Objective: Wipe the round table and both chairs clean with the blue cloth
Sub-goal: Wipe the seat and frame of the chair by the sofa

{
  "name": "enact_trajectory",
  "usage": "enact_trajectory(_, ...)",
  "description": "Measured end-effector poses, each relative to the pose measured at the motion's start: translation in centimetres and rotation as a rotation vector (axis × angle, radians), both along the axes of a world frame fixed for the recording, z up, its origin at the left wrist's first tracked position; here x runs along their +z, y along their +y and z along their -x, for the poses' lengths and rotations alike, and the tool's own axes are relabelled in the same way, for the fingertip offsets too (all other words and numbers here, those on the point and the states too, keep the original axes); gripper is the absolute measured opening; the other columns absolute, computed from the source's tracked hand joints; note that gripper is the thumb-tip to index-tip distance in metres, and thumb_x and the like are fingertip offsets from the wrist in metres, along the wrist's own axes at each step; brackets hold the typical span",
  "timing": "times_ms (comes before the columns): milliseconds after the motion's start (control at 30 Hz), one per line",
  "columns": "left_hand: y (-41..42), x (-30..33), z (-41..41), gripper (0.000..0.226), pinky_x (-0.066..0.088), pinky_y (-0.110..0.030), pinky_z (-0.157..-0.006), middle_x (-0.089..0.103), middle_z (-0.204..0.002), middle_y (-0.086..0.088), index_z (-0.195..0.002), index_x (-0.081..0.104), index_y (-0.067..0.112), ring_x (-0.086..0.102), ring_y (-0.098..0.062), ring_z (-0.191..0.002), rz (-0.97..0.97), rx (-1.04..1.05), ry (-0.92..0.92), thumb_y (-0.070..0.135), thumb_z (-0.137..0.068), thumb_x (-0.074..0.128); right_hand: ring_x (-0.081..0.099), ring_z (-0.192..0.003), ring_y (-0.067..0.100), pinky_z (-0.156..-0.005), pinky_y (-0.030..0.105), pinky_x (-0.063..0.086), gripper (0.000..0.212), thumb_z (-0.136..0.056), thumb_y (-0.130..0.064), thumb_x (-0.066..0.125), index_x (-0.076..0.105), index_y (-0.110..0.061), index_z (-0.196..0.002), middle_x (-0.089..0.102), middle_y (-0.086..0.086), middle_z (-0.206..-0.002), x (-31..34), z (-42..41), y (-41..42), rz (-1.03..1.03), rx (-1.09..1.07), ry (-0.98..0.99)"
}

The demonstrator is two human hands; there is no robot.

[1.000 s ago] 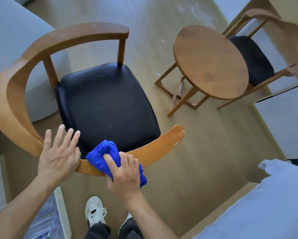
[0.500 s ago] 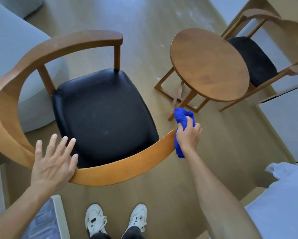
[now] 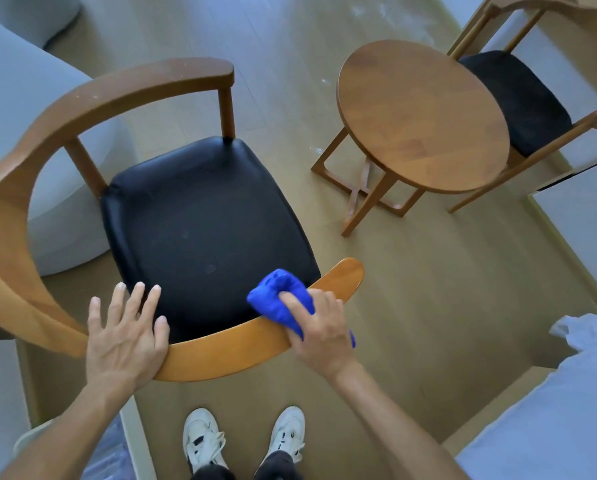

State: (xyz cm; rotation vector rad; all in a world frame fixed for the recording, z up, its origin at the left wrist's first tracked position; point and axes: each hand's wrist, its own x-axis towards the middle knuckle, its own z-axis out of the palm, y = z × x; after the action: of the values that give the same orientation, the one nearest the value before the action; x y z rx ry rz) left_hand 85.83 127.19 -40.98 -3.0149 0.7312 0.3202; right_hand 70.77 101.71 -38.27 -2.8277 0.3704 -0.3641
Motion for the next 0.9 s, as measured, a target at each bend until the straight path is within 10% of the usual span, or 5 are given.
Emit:
enact_trajectory(200, -0.9, 0.0, 0.3, 0.061, 0.003, -0.046, -0.118, 0.048, -0.144, -0.013, -0.139, 0.051, 0.014, 0.035, -0.033, -0.138, -0.013, 0.011, 0.005, 0.038, -0.089, 0.025, 0.049, -0.091, 0.036, -0.079, 0.045, 0.045, 0.04, -0.086, -0.02, 0.06, 0.057, -0.014, -0.125, 0.052, 0.019, -0.101, 0.4, -4.0, -8.6, -0.064, -0.705, 0.126)
enact_trajectory(633, 3.7, 2.9, -2.2, 0.056, 0.013, -0.044, -0.116, 0.045, -0.147, -0.01, -0.136, 0.053, 0.008, 0.035, -0.029, -0.139, 0.396, 0.126, -0.038, 0.033, -0.095, 0.025, 0.046, -0.07, 0.023, -0.06, 0.035, 0.036, 0.042, -0.076, -0.021, 0.065, 0.058, -0.025, -0.118, 0.057, 0.007, -0.095, -0.1, -6.8, 24.3, -0.156, -0.221, 0.101)
enact_trajectory(900, 7.9, 4.5, -7.4, 0.06, 0.007, -0.051, -0.117, 0.043, -0.146, -0.02, -0.134, 0.054, 0.003, 0.028, -0.041, -0.141, -0.039, -0.176, -0.13, 0.038, -0.096, 0.023, 0.051, -0.071, 0.031, -0.06, 0.037, 0.041, 0.048, -0.065, -0.015, 0.07, 0.067, -0.018, -0.113, 0.058, 0.011, -0.089, 0.2, -2.0, 12.0, -0.074, 0.015, 0.042)
